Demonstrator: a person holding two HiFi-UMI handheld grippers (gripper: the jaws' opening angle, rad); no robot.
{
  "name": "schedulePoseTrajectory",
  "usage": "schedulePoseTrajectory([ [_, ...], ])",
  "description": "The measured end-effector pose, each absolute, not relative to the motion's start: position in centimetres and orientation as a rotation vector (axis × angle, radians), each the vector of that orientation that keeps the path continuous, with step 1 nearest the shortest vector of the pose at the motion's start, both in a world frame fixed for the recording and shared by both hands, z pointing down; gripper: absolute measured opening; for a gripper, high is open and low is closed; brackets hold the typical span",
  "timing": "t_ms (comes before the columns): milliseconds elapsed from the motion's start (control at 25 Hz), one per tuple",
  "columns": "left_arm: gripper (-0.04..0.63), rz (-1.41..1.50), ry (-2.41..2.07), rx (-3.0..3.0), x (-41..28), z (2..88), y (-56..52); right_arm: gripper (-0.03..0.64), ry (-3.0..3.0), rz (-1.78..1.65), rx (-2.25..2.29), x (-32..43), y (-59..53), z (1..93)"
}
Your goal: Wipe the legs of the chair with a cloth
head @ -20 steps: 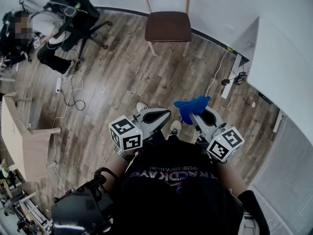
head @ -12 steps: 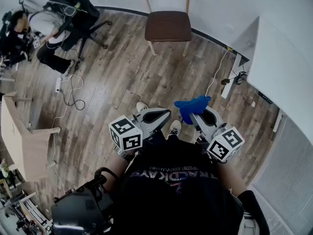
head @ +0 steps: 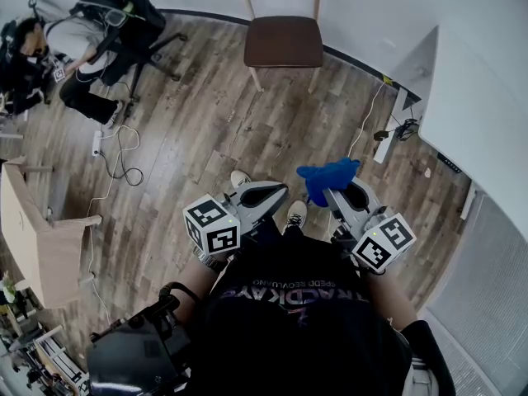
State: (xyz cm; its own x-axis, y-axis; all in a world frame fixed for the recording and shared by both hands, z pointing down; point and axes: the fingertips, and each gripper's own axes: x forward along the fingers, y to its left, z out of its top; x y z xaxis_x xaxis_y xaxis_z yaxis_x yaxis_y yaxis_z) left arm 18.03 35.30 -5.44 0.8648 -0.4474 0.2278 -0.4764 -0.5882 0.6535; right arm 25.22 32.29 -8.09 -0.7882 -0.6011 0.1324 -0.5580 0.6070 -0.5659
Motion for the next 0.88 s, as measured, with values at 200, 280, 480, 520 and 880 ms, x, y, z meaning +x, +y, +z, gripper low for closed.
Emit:
schedulePoseTrajectory([
  [200, 0.005, 0.034, -0.656, 2.276, 16.7, -5.6, 34.1, 0.087, 2.73, -0.937, -1.05, 24.9, 30.9, -8.2],
  [280, 0.005, 0.032, -0.659, 2.273, 15.6, -5.6, 33.4, 0.087, 2.72, -0.937, -1.073, 24.4, 29.8, -8.2],
  [480, 0.005, 0.015, -0.709, 2.247, 11.6, -5.5, 30.6, 0.087, 2.722, -0.943, -1.087, 21.7, 26.3, -8.5],
  [520, 0.005, 0.012, -0.716, 2.242, 10.6, -5.6, 30.0, 0.087, 2.726, -0.942, -1.087, 20.9, 25.6, -8.6],
  [880, 0.005, -0.011, -0.738, 2.26, 1.1, -6.8, 23.4, 0.087, 2.715, -0.912, -1.105, 11.9, 18.2, -9.8],
])
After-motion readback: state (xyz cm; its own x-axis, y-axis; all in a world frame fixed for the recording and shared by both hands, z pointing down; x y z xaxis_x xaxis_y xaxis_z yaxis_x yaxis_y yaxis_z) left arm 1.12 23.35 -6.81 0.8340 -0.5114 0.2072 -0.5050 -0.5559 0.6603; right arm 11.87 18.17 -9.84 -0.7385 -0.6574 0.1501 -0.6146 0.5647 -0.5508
